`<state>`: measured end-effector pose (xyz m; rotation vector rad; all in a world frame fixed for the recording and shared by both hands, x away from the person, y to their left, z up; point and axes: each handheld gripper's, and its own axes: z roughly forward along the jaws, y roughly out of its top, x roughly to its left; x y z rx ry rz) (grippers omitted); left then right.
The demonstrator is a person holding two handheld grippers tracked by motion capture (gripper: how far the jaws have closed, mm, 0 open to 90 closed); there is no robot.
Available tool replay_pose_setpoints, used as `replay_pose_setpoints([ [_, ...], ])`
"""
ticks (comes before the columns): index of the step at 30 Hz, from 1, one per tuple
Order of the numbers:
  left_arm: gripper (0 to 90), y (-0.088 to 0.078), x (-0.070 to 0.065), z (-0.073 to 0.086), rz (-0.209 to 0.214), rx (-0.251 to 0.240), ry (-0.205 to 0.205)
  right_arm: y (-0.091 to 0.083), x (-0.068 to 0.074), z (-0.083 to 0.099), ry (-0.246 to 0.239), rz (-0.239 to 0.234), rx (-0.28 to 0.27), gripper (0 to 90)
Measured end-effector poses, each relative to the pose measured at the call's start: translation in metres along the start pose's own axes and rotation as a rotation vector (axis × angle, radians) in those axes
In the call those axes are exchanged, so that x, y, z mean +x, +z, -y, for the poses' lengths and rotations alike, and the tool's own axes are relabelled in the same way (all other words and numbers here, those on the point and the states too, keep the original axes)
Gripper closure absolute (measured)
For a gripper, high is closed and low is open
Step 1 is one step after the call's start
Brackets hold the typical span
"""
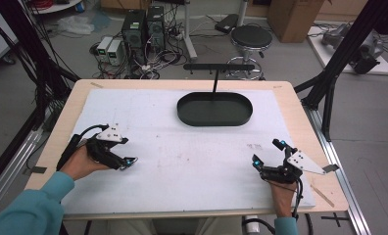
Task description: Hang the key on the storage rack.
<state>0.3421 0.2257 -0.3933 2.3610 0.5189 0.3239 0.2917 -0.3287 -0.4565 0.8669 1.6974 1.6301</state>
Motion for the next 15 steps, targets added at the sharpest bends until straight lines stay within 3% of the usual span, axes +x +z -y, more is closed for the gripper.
replay_pose_setpoints([
  [3, 25.0, 0.002, 0.0, 0.0, 0.008, 0.005, -0.016, 0.0, 0.0, 0.0, 0.004, -0.002, 0.002, 0.8],
  [4, 25.0, 0.003, 0.0, 0.0, 0.032, 0.011, -0.021, 0.0, 0.0, 0.0, 0.004, -0.002, 0.002, 0.8],
  [9, 28.7, 0.01, -0.003, -0.001, 0.033, 0.058, 0.01, 0.0, 0.0, 0.0, 0.003, -0.001, 0.001, 0.8],
  [15, 31.0, 0.017, -0.004, -0.003, 0.043, 0.086, -0.01, 0.0, 0.0, 0.0, 0.005, -0.002, -0.002, 0.8],
])
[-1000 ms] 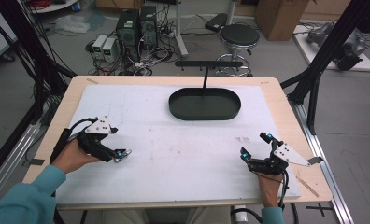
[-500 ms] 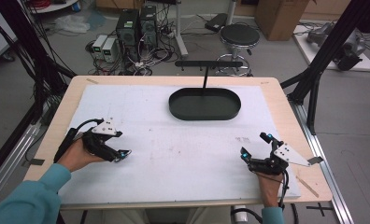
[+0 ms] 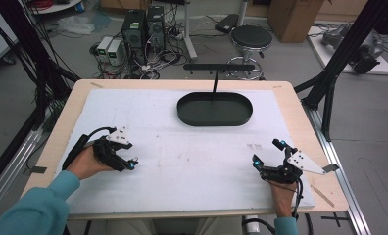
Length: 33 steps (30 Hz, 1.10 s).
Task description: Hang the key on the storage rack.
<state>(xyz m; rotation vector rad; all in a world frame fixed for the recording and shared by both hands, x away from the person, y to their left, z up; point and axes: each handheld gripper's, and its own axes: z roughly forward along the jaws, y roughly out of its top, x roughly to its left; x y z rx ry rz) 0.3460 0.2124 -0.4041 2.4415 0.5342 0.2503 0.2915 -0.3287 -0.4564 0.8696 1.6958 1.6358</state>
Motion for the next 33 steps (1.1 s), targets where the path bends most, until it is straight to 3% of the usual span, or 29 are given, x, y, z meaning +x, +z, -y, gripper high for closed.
replay_pose_setpoints([
  [4, 36.9, 0.0025, -0.0007, 0.0002, 0.019, 0.034, 0.007, -0.0003, 0.0004, 0.0001, 0.005, 0.001, 0.002, 0.8],
  [13, 48.5, 0.0047, -0.0021, -0.0005, 0.011, 0.079, 0.004, -0.0003, 0.0003, 0.0001, 0.005, 0.0, 0.001, 0.8],
  [21, 65.4, 0.0057, -0.0037, -0.0013, -0.004, 0.092, 0.007, -0.0004, 0.0003, 0.0002, 0.006, -0.001, 0.0, 0.8],
  [33, 77.0, 0.008, -0.0059, -0.0024, -0.007, 0.109, 0.012, -0.0004, 0.0002, 0.0002, 0.004, -0.001, 0.0, 0.8],
])
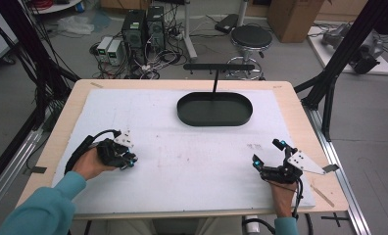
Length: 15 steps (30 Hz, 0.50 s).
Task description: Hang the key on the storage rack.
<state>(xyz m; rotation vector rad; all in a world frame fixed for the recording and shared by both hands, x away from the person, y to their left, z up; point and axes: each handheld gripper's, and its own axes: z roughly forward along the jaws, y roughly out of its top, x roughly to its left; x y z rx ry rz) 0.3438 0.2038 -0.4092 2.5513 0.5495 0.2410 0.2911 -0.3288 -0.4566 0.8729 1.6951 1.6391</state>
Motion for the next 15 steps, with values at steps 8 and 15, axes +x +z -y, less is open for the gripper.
replay_pose_setpoints([
  [8, 80.9, 0.0006, 0.0007, 0.0, -0.004, 0.014, 0.002, 0.0, -0.0001, 0.0, 0.001, -0.001, 0.0, 0.8],
  [15, 85.7, 0.0008, 0.0012, -0.0004, 0.001, 0.019, -0.003, -0.0001, 0.0, 0.0, 0.0, 0.001, 0.0, 0.8],
])
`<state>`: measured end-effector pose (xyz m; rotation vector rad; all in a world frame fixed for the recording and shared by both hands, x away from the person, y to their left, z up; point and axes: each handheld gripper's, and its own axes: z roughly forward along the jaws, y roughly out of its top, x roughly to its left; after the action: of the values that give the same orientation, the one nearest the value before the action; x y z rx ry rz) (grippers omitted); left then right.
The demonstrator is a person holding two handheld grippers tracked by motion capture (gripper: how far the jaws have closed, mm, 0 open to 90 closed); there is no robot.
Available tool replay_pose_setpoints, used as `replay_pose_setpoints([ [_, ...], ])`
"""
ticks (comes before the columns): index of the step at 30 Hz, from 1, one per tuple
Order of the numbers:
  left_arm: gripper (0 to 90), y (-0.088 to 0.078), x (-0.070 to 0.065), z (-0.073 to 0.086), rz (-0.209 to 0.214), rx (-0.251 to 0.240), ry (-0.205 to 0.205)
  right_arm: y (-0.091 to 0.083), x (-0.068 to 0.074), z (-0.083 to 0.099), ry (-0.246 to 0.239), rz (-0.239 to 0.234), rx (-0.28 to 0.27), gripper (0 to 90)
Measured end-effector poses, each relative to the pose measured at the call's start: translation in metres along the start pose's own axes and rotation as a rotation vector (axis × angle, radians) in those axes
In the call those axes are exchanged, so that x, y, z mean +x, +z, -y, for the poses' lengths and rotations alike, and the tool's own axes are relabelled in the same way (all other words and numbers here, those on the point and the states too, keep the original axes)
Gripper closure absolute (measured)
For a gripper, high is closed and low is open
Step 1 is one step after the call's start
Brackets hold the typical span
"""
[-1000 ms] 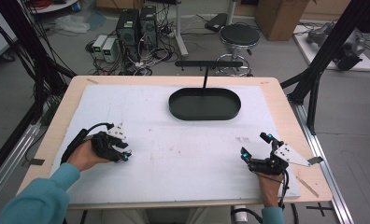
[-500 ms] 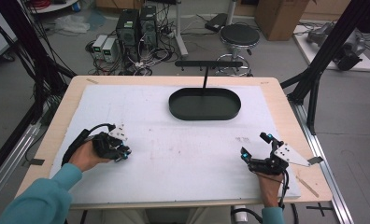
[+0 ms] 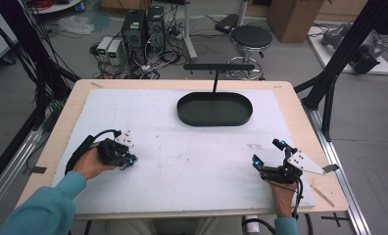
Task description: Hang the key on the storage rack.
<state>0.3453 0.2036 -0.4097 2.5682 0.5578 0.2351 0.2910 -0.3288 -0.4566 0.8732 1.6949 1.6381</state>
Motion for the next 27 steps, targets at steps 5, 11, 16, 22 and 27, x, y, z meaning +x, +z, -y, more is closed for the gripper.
replay_pose_setpoints([
  [5, 87.0, 0.001, 0.0, 0.0, -0.002, -0.003, -0.002, 0.0, 0.0, 0.0, 0.001, -0.001, 0.0, 0.8],
  [11, 87.4, 0.0, 0.001, 0.0, 0.005, -0.009, -0.018, 0.0, 0.0, 0.0, 0.002, -0.002, 0.0, 0.8],
  [16, 88.1, -0.001, 0.001, 0.001, 0.004, -0.013, -0.02, 0.0, 0.0, 0.0, 0.002, -0.001, 0.002, 0.8],
  [22, 88.2, -0.005, 0.004, 0.001, 0.022, -0.069, -0.054, 0.0, 0.0, 0.0, 0.003, -0.001, 0.002, 0.8],
  [27, 88.2, -0.016, 0.005, 0.001, 0.021, -0.149, -0.084, 0.0, 0.0, 0.0, 0.003, -0.002, 0.001, 0.8],
])
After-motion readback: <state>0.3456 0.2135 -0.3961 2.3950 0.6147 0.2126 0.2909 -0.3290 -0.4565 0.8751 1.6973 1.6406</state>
